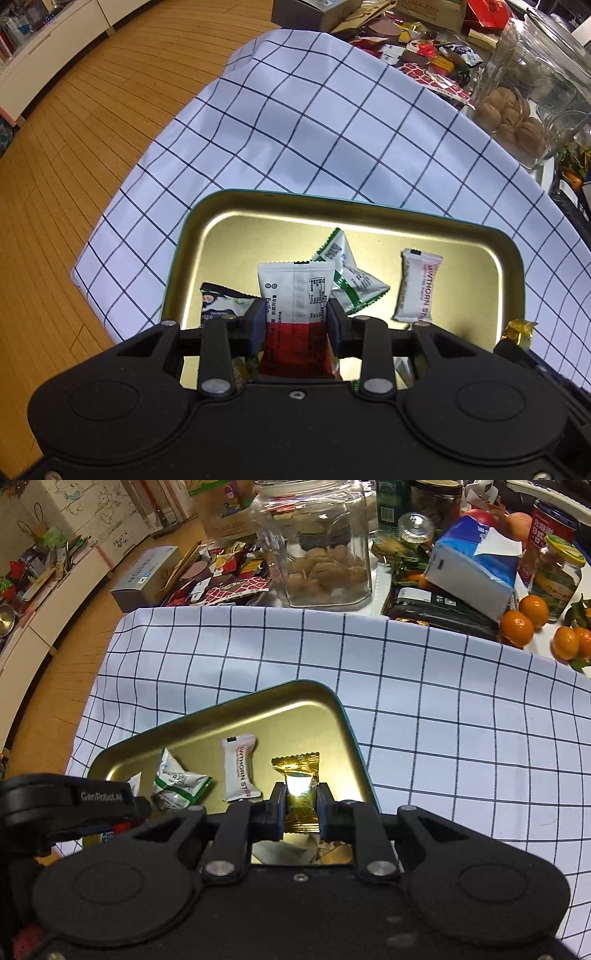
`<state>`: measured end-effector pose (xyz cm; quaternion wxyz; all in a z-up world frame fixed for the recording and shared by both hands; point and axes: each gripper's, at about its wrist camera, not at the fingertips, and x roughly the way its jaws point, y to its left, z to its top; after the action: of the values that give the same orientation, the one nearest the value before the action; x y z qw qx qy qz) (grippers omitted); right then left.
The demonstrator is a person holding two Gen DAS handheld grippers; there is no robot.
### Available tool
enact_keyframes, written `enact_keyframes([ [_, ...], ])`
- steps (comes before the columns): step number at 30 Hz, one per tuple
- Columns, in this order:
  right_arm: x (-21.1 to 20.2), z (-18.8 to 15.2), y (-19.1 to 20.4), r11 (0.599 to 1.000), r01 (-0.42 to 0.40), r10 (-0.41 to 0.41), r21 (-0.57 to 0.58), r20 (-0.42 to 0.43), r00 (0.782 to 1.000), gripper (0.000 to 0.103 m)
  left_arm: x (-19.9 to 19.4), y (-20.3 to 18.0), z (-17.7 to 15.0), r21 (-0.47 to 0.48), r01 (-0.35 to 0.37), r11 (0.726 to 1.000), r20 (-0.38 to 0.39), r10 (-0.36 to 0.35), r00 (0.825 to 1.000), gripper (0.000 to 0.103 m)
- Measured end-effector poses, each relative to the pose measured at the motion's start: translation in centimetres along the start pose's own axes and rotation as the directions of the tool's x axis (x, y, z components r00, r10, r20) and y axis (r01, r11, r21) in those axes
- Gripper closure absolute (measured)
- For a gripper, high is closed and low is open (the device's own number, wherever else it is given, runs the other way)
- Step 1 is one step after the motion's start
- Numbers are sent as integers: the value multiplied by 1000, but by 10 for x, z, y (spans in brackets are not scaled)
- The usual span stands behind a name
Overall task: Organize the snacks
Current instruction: 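Carry the red-white packet left and gold candy right over the gold tray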
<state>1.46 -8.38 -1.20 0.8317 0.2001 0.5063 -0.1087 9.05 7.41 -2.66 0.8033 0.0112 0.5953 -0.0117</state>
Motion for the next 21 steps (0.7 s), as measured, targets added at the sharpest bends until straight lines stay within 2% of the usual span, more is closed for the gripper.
enact_keyframes([
  [14, 8, 10, 2, 1000, -7, 7, 16, -4, 1000, 84, 4, 7, 4, 8, -22, 1000, 10, 22, 1000, 55],
  [21, 10, 7, 8, 1000, 12, -12, -12, 4, 1000, 84, 4, 4, 1, 32, -6, 999, 5, 6, 1000, 55],
])
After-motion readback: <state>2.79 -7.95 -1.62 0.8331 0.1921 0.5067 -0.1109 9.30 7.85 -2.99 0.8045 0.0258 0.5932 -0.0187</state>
